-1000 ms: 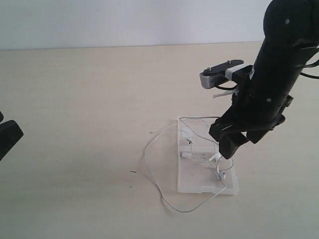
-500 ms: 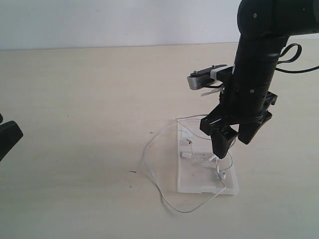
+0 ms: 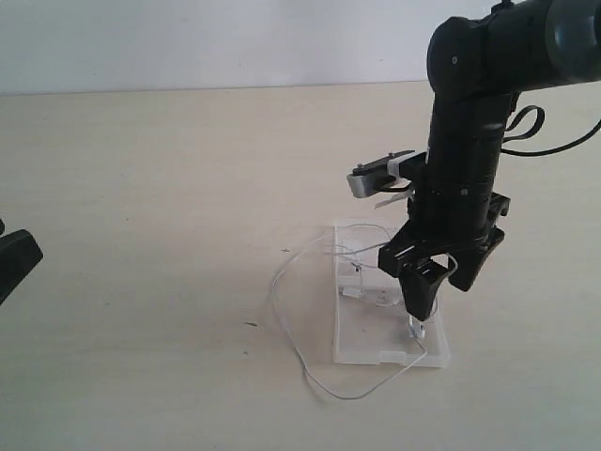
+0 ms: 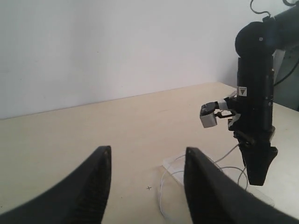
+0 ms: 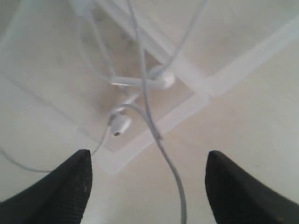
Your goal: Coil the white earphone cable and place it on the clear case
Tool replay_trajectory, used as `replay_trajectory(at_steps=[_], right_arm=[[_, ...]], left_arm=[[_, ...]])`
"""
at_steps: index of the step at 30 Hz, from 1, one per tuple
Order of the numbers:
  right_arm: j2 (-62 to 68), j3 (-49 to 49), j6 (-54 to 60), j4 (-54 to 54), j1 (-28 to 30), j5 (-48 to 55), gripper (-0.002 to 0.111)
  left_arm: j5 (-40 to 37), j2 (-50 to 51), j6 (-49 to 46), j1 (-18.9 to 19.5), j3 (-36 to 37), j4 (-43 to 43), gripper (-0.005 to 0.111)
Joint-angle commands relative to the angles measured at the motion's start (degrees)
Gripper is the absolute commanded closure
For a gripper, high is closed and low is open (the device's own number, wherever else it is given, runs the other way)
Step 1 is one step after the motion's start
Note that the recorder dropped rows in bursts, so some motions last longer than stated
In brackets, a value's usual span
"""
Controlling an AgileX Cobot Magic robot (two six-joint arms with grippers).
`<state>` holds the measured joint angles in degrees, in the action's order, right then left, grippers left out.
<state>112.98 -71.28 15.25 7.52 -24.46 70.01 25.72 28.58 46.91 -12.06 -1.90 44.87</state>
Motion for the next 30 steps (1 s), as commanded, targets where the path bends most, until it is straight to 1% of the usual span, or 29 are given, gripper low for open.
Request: replay_trajectory(at_steps=[1,3,8,12,15,17,20,23,26,29,30], right_arm=[[1.6,0.5,-3.8,-4.0,0.2,0.0,0.043],[1.6,0.7,-1.4,-0.4,0.1,0.0,0.043],[0.7,0.7,0.0,-0.6,-2.8,0.0,0.043],[0.3,4.8,-5.4,-3.6,-2.8,0.0,0.043],[-0.8,7.3,-6.3,-3.4,-2.8,0.0,0.043],[-1.9,7.3,-6.3,-3.4,-2.8,0.0,0.043],[-2.3,5.1,-5.4,-6.4,-2.8,0.0,0.043],[-0.8,3.9,-12.8,-7.2,-2.8,0.0,0.043],[-0.7,6.6,-12.4,-6.9,-3.5,0.0,0.043],[-2.2,8.6,-7.7,-7.5,-3.9,0.0,0.043],[-2.3,8.4,-7.7,-8.1,-3.9,0.0,0.043]], left_arm=[[-0.1,0.2,0.7,0.1,-0.3,0.0,0.058],[-0.1,0.2,0.7,0.1,-0.3,0.0,0.058],[-0.1,0.2,0.9,0.1,-0.3,0.1,0.058],[-0.4,0.2,1.6,0.1,-0.3,0.9,0.058],[-0.4,0.2,1.6,0.1,-0.3,0.9,0.058],[-0.4,0.2,1.6,0.1,-0.3,0.9,0.058],[-0.4,0.2,1.7,0.1,-0.3,0.9,0.058],[-0.4,0.2,1.7,0.1,-0.3,0.9,0.058],[-0.8,0.2,1.8,0.1,-0.3,1.0,0.058],[-0.8,0.2,1.8,0.1,-0.3,1.0,0.058],[-0.7,0.2,2.0,0.1,-0.3,1.0,0.058]])
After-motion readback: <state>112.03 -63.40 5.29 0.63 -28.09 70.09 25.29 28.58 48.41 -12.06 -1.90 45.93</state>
